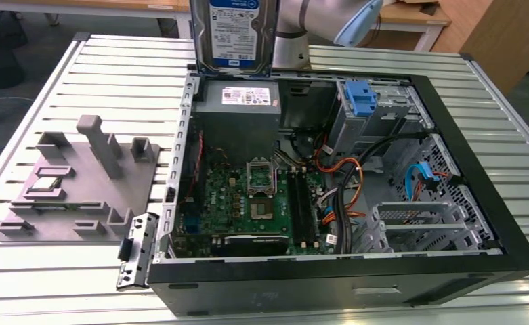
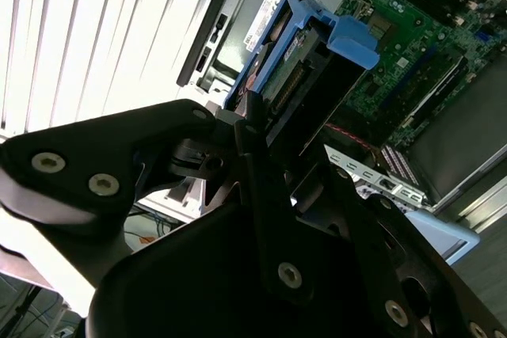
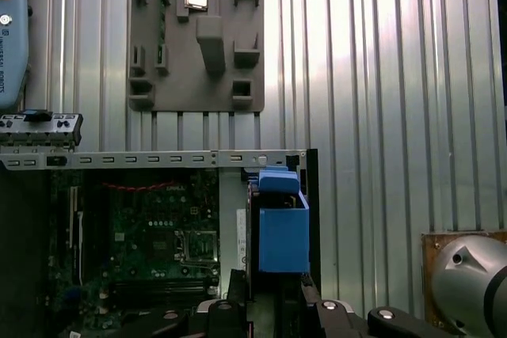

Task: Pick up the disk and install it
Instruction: 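Pick up the disk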

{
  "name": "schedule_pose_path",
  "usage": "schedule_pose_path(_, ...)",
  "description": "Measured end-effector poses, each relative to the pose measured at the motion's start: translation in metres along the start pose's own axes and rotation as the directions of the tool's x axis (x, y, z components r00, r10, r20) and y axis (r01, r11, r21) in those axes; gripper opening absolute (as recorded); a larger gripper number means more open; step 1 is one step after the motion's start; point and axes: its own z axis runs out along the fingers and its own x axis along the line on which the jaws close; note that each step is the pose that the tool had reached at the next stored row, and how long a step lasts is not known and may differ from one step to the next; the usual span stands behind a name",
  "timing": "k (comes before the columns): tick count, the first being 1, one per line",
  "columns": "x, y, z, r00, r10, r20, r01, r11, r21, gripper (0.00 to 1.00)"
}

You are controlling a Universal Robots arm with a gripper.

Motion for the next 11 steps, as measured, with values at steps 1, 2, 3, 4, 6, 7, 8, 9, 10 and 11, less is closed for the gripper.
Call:
schedule_pose_path(1, 0.0, 0.0, 0.0, 1.0, 0.0, 0.0001, 0.0, 1.0, 0.0, 0.35)
schedule_pose_path(2, 0.0, -0.0001, 0.0, 1.0, 0.0, 0.0002, 0.0, 1.0, 0.0001, 0.35)
schedule_pose_path(3, 0.0, -0.0006, 0.0, 1.0, 0.0, 0.0002, 0.0, 1.0, 0.0001, 0.35)
schedule_pose_path(4, 0.0, -0.001, 0.0, 1.0, 0.0, 0.0002, 0.0, 1.0, 0.0001, 0.35)
schedule_pose_path(6, -0.0001, -0.0011, 0.0001, 1.0, 0.0, 0.0002, 0.0, 1.0, 0.0001, 0.35)
schedule_pose_path(7, -0.0001, -0.0011, 0.0, 1.0, 0.0, 0.0001, 0.0, 1.0, 0.0, 0.35)
schedule_pose_path(8, -0.0001, -0.0012, 0.0, 1.0, 0.0, 0.0002, 0.0, 1.0, 0.0001, 0.35)
schedule_pose_path(9, -0.0001, -0.0013, 0.0, 1.0, 0.0, 0.0002, 0.0, 1.0, 0.0001, 0.35)
schedule_pose_path(10, -0.0001, -0.0013, 0.0, 1.0, 0.0, 0.0001, 0.0, 1.0, 0.0001, 0.35)
schedule_pose_path(11, -0.0001, -0.0014, 0.0, 1.0, 0.0, 0.0001, 0.0, 1.0, 0.0, 0.35)
